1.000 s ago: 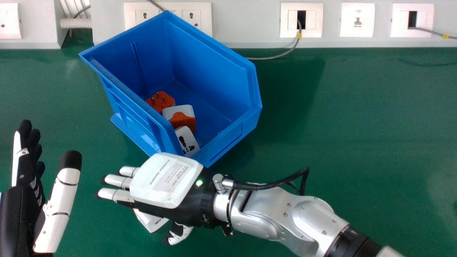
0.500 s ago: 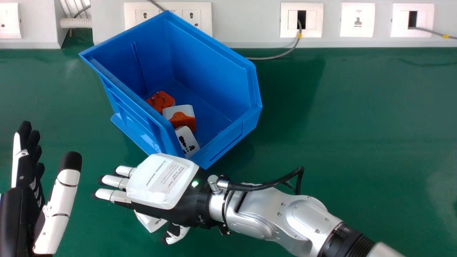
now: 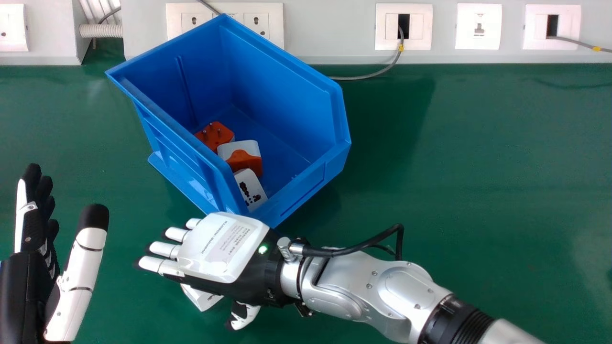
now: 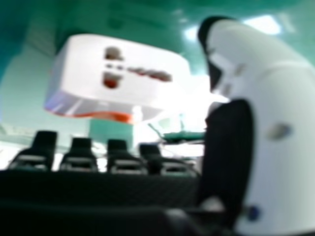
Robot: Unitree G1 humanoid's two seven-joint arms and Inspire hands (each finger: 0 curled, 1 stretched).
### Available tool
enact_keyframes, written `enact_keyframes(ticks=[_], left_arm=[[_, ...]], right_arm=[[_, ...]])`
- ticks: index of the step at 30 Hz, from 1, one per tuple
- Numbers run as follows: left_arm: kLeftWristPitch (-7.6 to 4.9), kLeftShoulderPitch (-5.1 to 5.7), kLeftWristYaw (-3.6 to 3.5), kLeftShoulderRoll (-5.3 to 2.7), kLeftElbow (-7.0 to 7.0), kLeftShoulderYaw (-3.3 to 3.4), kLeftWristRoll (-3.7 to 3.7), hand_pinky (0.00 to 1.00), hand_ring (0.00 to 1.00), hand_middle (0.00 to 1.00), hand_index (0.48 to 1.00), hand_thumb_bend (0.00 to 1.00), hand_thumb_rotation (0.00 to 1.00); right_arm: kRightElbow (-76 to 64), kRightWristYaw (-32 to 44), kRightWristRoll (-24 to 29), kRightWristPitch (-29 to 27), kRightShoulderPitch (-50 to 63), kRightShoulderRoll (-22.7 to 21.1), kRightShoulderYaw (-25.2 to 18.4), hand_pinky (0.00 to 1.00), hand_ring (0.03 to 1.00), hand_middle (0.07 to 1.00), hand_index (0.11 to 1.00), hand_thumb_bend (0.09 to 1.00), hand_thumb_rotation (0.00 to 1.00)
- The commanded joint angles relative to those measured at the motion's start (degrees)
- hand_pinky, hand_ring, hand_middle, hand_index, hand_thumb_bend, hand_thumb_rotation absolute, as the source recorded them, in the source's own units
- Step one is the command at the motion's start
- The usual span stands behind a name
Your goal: Pick all objects and put in blue box
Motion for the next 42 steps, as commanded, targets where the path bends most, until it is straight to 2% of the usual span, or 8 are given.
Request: enact_keyframes(ticks=[1, 4, 8, 13, 24, 28, 34, 42], left_arm=[[-0.51, 0.64, 0.39, -0.17, -1.42, 0.03, 0.25, 1.00, 1.00, 1.00, 0.998, 0.65, 0.82], [-0.46, 1.04, 0.50, -0.35, -1.71, -0.14, 0.37, 1.00, 1.00, 1.00, 0.997, 0.65, 0.82], [-0.62, 1.78, 0.67, -0.71, -2.46, -0.71, 0.87, 1.00, 1.00, 1.00, 0.995, 0.66, 0.82], [-0.39, 2.27, 0.77, -1.10, -3.34, -1.24, 1.24, 0.99, 1.00, 0.99, 0.996, 0.65, 0.82], [0.20, 1.94, 0.73, -1.15, -3.36, -0.95, 1.13, 0.99, 1.00, 1.00, 0.999, 0.63, 0.82], [-0.01, 2.22, 0.83, -1.22, -3.41, -1.00, 1.23, 0.99, 1.00, 1.00, 0.999, 0.63, 0.82], [-0.21, 2.27, 0.76, -1.09, -3.04, -0.72, 0.87, 1.00, 1.00, 1.00, 0.997, 0.62, 0.82], [-0.39, 2.96, 0.72, -1.36, -3.44, -1.04, 0.80, 1.00, 1.00, 1.00, 0.997, 0.63, 0.82]], right_arm=[[0.9, -1.3, 0.4, 0.3, -2.3, 1.5, 0.0, 0.98, 1.000, 1.000, 0.996, 0.407, 0.00], [2.5, -1.6, 0.4, 0.6, -3.0, 2.3, 0.3, 0.98, 1.000, 1.000, 0.998, 0.410, 0.00], [4.4, -0.9, 0.6, 1.4, -4.6, 4.0, 0.4, 0.98, 1.000, 1.000, 0.999, 0.409, 0.00], [6.8, -1.4, 1.0, 1.1, -6.8, 5.4, 0.4, 0.98, 1.000, 1.000, 0.999, 0.454, 0.00], [10.1, -4.5, 1.0, 0.9, -7.3, 6.3, 1.2, 0.93, 1.000, 1.000, 0.978, 0.471, 0.00], [10.4, -4.0, 1.3, 1.1, -7.2, 6.5, 1.2, 0.93, 0.999, 1.000, 0.972, 0.462, 0.00], [10.2, -3.4, 1.4, 1.3, -7.1, 6.1, 1.1, 0.92, 0.992, 0.995, 0.953, 0.453, 0.00], [11.5, -3.8, 0.8, 1.7, -6.8, 6.1, 1.7, 0.91, 0.980, 0.986, 0.936, 0.444, 0.00]])
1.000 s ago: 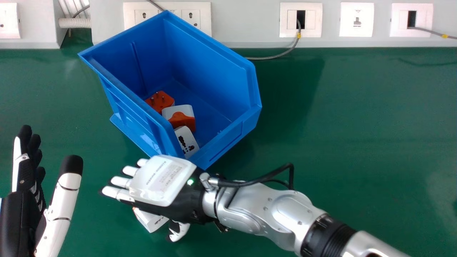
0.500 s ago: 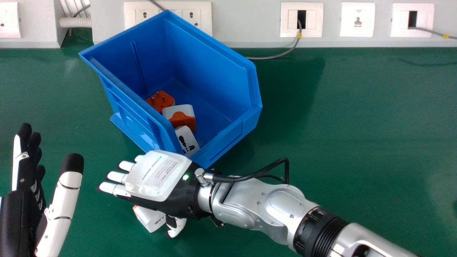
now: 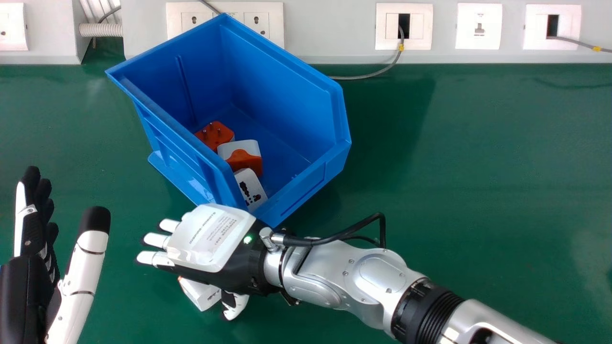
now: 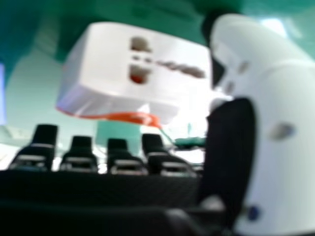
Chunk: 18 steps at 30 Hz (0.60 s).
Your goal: Pick all objects and put in blue box
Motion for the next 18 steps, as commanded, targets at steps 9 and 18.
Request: enact_keyframes(ticks=[9, 18], left_arm=[[-0.23, 0.44, -0.20, 0.33, -1.95, 0.43, -0.97, 1.00, 1.00, 1.00, 0.992, 0.64, 0.82], [0.13, 0.92, 0.02, 0.14, -2.67, 0.39, -1.17, 1.00, 1.00, 1.00, 0.973, 0.65, 0.82]], right_arm=[[0.9, 0.2, 1.3, 1.2, -0.5, 0.7, 0.4, 0.89, 0.960, 0.964, 0.906, 0.429, 0.00], [1.9, -0.1, 1.5, 1.2, -0.3, 0.3, 0.8, 0.83, 0.925, 0.927, 0.866, 0.457, 0.00]])
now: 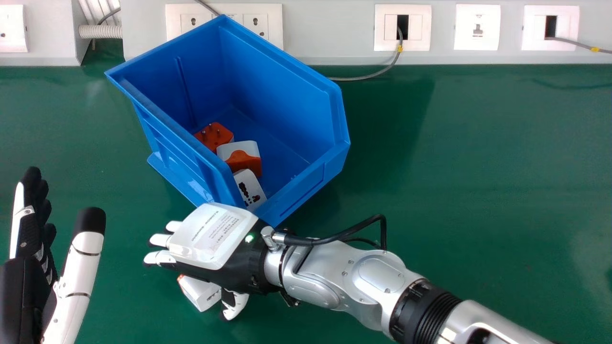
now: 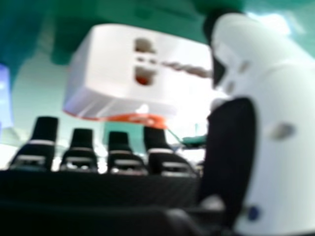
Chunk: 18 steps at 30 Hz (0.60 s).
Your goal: Pick all objects and put in blue box
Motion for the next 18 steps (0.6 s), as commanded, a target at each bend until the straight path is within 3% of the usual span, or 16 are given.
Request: enact_keyframes(ticks=[1, 4, 11, 12, 14, 16, 18], left_arm=[[-0.09, 0.53, 0.07, 0.06, -1.85, 0.28, -0.24, 1.00, 1.00, 1.00, 0.971, 0.65, 0.82], [0.18, 0.73, 0.08, -0.12, -2.40, 0.12, -0.48, 1.00, 1.00, 1.00, 0.969, 0.65, 0.81], [0.55, 0.92, 0.23, -0.17, -3.05, 0.27, 0.12, 1.00, 1.00, 1.00, 0.963, 0.67, 0.80], [-0.62, -2.15, 0.81, 0.44, 1.78, 0.35, 0.84, 1.00, 1.00, 1.00, 0.963, 0.67, 0.80], [-1.92, -5.00, 1.40, 1.02, 6.29, 0.42, 1.63, 1.00, 1.00, 1.00, 0.967, 0.68, 0.81], [-2.03, -4.29, 1.36, 0.85, 5.25, 0.47, 1.56, 1.00, 1.00, 1.00, 0.970, 0.70, 0.82], [-1.21, -1.82, 0.95, 0.28, 1.43, 0.33, 0.93, 1.00, 1.00, 1.00, 0.973, 0.72, 0.83]], right_arm=[[0.7, 0.1, -0.2, 0.1, -0.2, -0.4, 0.9, 0.83, 0.921, 0.924, 0.862, 0.459, 0.00], [0.9, 0.4, 0.2, -0.1, -0.3, -0.5, 0.9, 0.82, 0.916, 0.918, 0.857, 0.464, 0.00], [1.1, 0.4, 0.3, 0.4, 0.0, -0.3, 1.6, 0.78, 0.899, 0.891, 0.833, 0.479, 0.00], [1.2, 0.3, 0.3, 0.4, 0.0, -0.3, 1.7, 0.78, 0.898, 0.889, 0.832, 0.480, 0.00], [1.3, 0.1, 0.2, 0.3, -0.1, -0.3, 1.9, 0.75, 0.878, 0.870, 0.816, 0.507, 0.00], [1.5, -0.2, 0.2, 0.1, -0.2, -0.3, 2.1, 0.73, 0.861, 0.855, 0.803, 0.529, 0.00], [2.2, -0.8, 0.1, -0.3, -0.6, -0.3, 2.4, 0.69, 0.824, 0.821, 0.772, 0.568, 0.00]])
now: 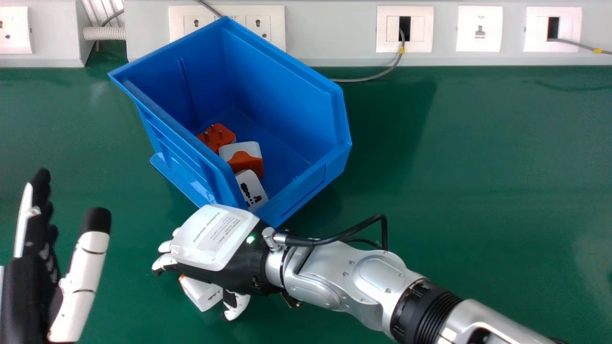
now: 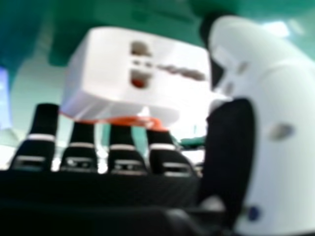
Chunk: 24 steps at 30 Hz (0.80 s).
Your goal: Pick all objects and put in blue box
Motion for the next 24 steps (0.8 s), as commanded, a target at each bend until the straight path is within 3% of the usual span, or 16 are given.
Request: enact_keyframes(ticks=[1, 3, 4, 5, 8, 9, 13, 18, 24], left_arm=[[-0.45, 2.77, -0.22, -0.16, -5.40, 0.22, -0.41, 1.00, 1.00, 1.00, 0.973, 0.72, 0.83], [0.34, 3.95, -0.40, -0.47, -7.40, 0.05, -0.62, 1.00, 1.00, 1.00, 0.973, 0.72, 0.83], [0.62, 4.19, -0.44, -0.54, -7.89, -0.01, -0.65, 1.00, 1.00, 1.00, 0.971, 0.72, 0.83], [0.82, 4.45, -0.49, -0.60, -8.33, -0.07, -0.73, 1.00, 1.00, 1.00, 0.971, 0.72, 0.83], [1.09, 4.93, -0.63, -0.67, -9.00, 0.02, -0.91, 1.00, 1.00, 1.00, 0.965, 0.71, 0.82], [1.03, 5.06, -0.70, -0.66, -9.08, 0.07, -1.09, 1.00, 1.00, 1.00, 0.965, 0.71, 0.82], [0.92, 5.49, -0.88, -0.72, -9.50, 0.07, -1.50, 1.00, 1.00, 1.00, 0.967, 0.71, 0.81], [0.79, 5.43, -0.79, -0.78, -9.56, 0.22, -1.51, 1.00, 1.00, 1.00, 0.969, 0.71, 0.81], [0.15, 5.50, -0.68, -0.93, -9.46, 0.25, -1.48, 1.00, 1.00, 1.00, 0.971, 0.72, 0.81]], right_arm=[[2.0, -0.3, -0.5, -0.2, -0.3, -0.1, 1.1, 0.69, 0.824, 0.821, 0.772, 0.568, 0.00], [2.8, -1.4, -0.6, -0.1, -0.4, 0.1, 1.2, 0.69, 0.824, 0.821, 0.772, 0.568, 0.00], [3.1, -1.8, -0.7, -0.1, -0.5, 0.2, 1.3, 0.64, 0.768, 0.754, 0.717, 0.559, 0.00], [3.5, -2.2, -0.6, 0.0, -0.5, 0.3, 1.3, 0.64, 0.768, 0.754, 0.717, 0.559, 0.00], [3.8, -3.9, -0.5, -0.2, -0.5, 0.1, 1.3, 0.36, 0.436, 0.448, 0.596, 0.538, 0.06], [4.0, -4.5, -0.5, -0.4, -0.5, 0.0, 1.3, 0.36, 0.436, 0.448, 0.596, 0.538, 0.06], [5.1, -7.1, -0.8, -1.2, -0.8, -0.3, 1.6, 0.16, 0.215, 0.243, 0.520, 0.524, 0.09], [6.5, -9.6, -1.1, -1.9, -1.6, -0.3, 1.8, 0.07, 0.109, 0.143, 0.485, 0.516, 0.10], [7.7, -12.2, -1.3, -2.8, -2.1, -0.3, 2.3, 0.04, 0.074, 0.109, 0.474, 0.513, 0.11]])
